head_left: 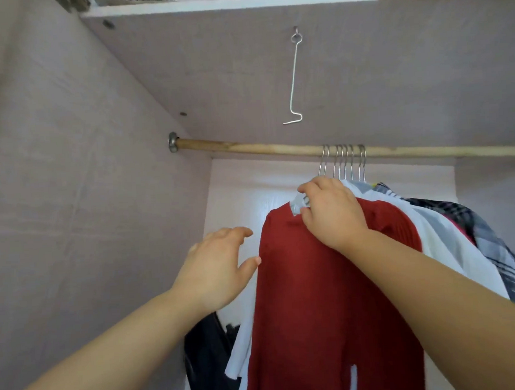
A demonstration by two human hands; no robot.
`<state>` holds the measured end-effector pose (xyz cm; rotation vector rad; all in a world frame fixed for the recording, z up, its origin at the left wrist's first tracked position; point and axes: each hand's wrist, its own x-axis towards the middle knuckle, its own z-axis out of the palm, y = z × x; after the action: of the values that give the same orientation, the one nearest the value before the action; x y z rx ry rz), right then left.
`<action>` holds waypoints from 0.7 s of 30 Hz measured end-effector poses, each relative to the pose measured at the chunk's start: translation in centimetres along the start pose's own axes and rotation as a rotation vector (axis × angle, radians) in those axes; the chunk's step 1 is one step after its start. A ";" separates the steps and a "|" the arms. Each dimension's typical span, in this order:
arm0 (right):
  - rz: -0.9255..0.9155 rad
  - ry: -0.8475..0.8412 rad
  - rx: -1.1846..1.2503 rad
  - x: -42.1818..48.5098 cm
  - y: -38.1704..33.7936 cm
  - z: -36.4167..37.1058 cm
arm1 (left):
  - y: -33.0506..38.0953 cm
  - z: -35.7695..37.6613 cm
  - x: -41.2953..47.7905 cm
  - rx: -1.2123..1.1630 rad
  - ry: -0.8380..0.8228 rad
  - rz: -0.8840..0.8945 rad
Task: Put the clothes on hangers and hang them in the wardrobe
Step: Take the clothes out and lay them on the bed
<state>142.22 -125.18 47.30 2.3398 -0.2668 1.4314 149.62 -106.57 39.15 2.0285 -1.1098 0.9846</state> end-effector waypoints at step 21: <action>0.017 0.227 0.004 4.6 9.9 5.4 | -0.1 6.2 7.3 0.116 0.233 0.102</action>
<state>145.25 -136.30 51.34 2.1571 -0.2208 1.6884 154.29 -114.40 41.90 1.9016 -1.0595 1.3283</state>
